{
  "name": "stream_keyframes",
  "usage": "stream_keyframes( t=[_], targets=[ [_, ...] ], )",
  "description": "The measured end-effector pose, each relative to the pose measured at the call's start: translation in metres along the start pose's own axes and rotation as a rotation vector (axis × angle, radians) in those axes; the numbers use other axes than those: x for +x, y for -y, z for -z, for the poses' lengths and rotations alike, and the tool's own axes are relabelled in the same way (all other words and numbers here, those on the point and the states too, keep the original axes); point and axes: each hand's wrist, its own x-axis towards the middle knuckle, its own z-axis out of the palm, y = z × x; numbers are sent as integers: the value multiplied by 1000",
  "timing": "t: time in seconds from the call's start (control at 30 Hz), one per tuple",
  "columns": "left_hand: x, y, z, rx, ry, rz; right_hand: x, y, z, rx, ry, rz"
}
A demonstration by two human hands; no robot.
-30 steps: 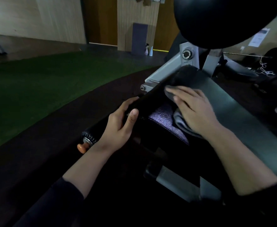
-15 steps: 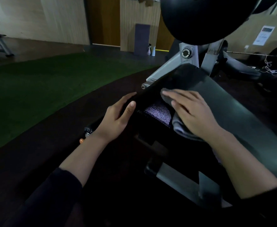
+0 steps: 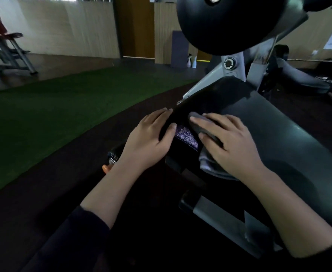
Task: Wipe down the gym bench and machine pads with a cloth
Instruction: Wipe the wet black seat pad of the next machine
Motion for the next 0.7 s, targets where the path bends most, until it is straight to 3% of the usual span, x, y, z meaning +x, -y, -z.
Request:
stream_keyframes(
  t=[0.1, 0.23, 0.47, 0.7],
  targets=[
    [7, -27, -6, 254, 40, -82, -3, -6, 2, -35, -28, -157],
    [26, -59, -22, 433, 186, -193, -1, -18, 3, -77, 30, -186],
    [85, -111, -91, 444, 302, -281, 0, -115, 35, -198, 14, -490],
    [133, -181, -187, 295, 411, -370, -8, -193, 85, -296, 139, -879]
  ],
)
